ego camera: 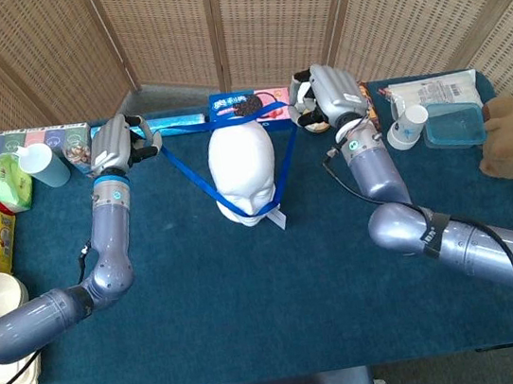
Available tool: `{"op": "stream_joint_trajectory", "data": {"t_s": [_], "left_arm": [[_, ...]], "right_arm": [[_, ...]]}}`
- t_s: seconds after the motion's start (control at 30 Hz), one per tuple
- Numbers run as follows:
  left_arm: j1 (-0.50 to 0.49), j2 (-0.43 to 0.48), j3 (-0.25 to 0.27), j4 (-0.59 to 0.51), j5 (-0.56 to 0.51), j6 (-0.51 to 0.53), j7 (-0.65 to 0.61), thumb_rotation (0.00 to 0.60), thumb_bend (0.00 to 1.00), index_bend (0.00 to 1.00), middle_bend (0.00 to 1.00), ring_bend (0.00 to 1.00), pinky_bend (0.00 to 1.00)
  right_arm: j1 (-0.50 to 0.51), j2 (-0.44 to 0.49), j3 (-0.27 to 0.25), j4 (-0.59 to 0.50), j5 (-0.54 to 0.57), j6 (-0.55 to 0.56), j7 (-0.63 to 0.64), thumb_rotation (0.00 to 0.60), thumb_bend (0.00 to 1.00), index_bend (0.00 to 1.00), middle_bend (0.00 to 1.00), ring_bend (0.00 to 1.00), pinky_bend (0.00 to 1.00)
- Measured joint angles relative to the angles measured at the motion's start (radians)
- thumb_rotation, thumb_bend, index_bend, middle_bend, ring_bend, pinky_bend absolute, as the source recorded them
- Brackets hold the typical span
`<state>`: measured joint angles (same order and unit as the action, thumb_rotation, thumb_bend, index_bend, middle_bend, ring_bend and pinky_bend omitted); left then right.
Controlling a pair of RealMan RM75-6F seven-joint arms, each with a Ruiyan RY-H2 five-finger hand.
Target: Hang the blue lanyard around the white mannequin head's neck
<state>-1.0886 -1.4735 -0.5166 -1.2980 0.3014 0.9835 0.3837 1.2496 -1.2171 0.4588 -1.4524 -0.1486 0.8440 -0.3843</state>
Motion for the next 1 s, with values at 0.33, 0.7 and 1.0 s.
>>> {"op": "stream_joint_trajectory", "data": {"t_s": [0.33,0.7,1.0], "left_arm": [[-0.044,-0.051,-0.016,0.081,-0.016,-0.025,0.014,0.521,0.43,0.67,1.0,1.0,1.0],[-0.082,-0.095,-0.028,0.124,0.006,-0.042,0.016,0.518,0.33,0.59,0.91,0.89,0.88],[-0.063,-0.067,-0.022,0.07,0.016,-0.087,-0.005,0.506,0.24,0.25,0.31,0.23,0.39]], "right_arm": [[0.032,-0.049,-0.021,0.093,0.027,-0.021,-0.033,0.6,0.49,0.65,0.97,1.0,1.0],[0.05,-0.064,-0.038,0.143,0.045,-0.036,-0.075,0.6,0.48,0.52,0.72,0.85,0.92],[0.071,-0.04,-0.071,0.146,0.102,-0.124,-0.13,0.6,0.48,0.27,0.39,0.45,0.59]]}}
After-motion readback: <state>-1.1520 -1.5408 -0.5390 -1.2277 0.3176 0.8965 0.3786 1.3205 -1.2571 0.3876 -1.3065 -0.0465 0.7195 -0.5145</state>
